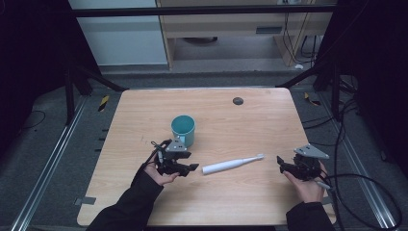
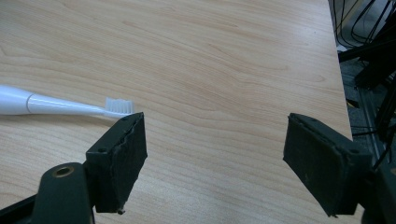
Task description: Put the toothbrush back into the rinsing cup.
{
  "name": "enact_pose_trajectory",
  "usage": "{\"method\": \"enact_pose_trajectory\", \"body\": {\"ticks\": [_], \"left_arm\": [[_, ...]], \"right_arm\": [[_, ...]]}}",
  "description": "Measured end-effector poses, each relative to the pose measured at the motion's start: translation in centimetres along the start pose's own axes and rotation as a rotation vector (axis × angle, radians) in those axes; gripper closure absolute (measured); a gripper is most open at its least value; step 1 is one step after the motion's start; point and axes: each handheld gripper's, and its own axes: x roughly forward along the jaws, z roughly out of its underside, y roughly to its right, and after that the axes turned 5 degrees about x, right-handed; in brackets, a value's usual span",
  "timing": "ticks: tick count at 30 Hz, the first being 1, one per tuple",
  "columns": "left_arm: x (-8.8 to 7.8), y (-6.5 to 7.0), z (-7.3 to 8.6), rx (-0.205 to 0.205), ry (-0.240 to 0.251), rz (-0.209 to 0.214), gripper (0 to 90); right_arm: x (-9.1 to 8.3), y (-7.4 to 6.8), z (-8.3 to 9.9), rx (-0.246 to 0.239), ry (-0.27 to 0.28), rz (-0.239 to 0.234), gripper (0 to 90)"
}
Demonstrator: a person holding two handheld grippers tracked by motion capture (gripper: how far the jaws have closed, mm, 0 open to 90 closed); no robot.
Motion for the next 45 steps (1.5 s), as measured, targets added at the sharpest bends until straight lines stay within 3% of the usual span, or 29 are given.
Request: {"method": "enact_pose_trajectory", "body": {"ticks": [11, 29, 45], "left_arm": [[3.5, 0.8, -1.6, 0.036, -0.034, 0.042, 44.2], [8.2, 1.7, -3.6, 0.106, -0.12, 0.073, 44.7], [10.5, 1.3, -2.9, 0.113, -0.191, 0.109, 61.1]], "right_arm": [[0.2, 0.0, 0.1, 0.004, -0.01, -0.002, 21.2], [0.4, 0.0, 0.1, -0.008, -0.018, -0.001, 21.8], [0.6, 0.0, 0.2, -0.012, -0.031, -0.011, 23.4]]}}
